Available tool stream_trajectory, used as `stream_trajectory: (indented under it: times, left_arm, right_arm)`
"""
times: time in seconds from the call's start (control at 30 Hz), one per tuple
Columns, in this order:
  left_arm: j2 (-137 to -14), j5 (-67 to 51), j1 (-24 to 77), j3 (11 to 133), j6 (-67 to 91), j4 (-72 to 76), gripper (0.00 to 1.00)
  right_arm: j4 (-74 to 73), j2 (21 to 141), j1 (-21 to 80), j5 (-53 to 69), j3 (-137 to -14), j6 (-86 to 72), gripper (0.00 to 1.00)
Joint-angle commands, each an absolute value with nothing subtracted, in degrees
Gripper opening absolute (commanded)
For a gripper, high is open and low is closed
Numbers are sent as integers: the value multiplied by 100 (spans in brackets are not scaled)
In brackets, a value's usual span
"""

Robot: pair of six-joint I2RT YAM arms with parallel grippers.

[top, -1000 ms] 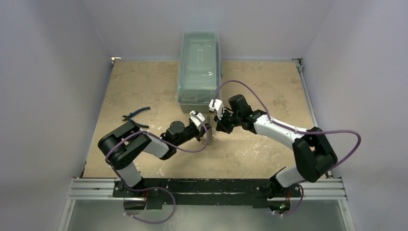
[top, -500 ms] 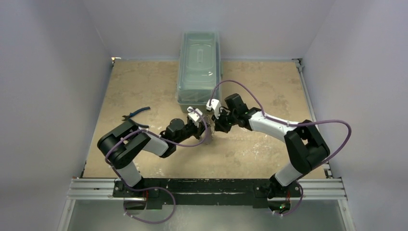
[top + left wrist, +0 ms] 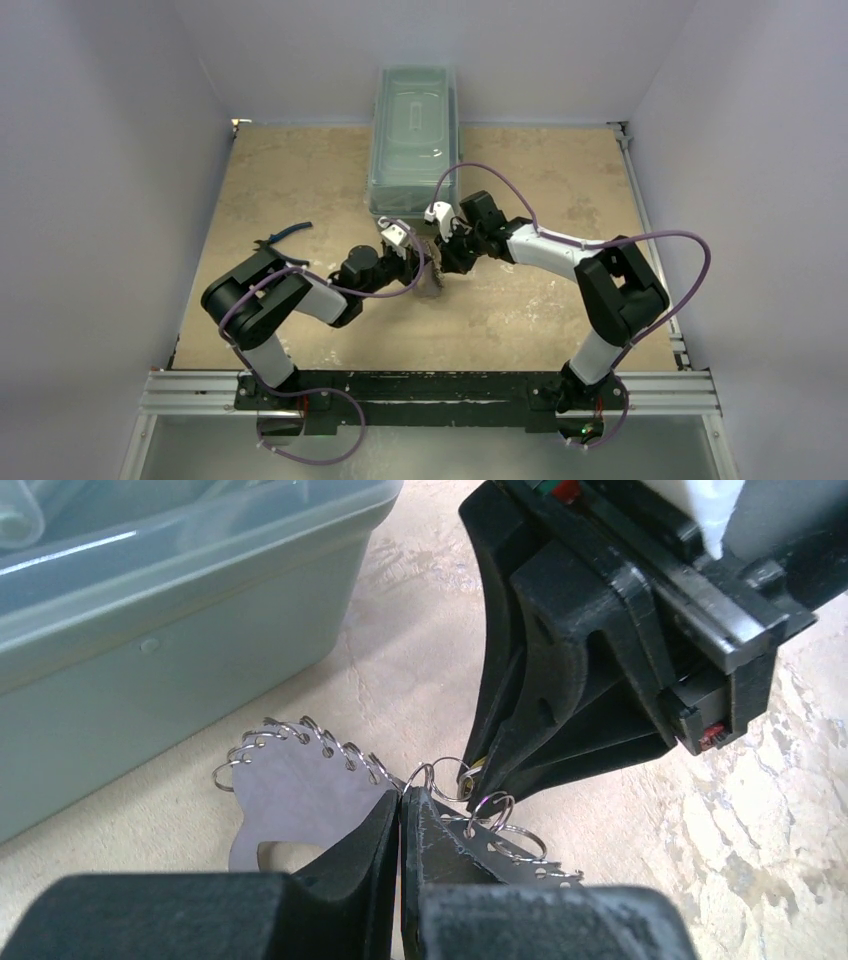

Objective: Remove the keys from the keyring

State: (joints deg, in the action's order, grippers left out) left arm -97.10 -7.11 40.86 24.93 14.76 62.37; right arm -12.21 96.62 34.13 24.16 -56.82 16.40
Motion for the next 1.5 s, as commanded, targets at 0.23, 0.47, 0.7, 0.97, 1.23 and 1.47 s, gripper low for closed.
stream_trajectory:
  times: [0.23,0.47,0.7,0.97,1.23,1.47]
  left_arm:
    - [-9712,-660,3909,2172,2049,6508,0]
    - [-9978,-1439,3855,1890,1188,6892,0]
    - [-10631,-962,3850,2036,1375,7337,0]
    - [-10738,-520,3683,2164,1768,7100,0]
    - [-10858,-756,3614,2067,1920,7091,0]
    - [-10609,-1102,3584,1987,1515,7031,0]
  right_arm:
    - [-1318,9591,3388,2630,-5754,1219,0]
    - [-1327,9512,3388,2618,-5651,1299,0]
    - [-1454,9434,3392,2513,-5560,1251,0]
    - [-1802,9868,3400,2799,-5834,360,0]
    - [-930,10120,3399,2709,-5424,-682,0]
    - [-892,10112,3377,2628,-5344,-614,0]
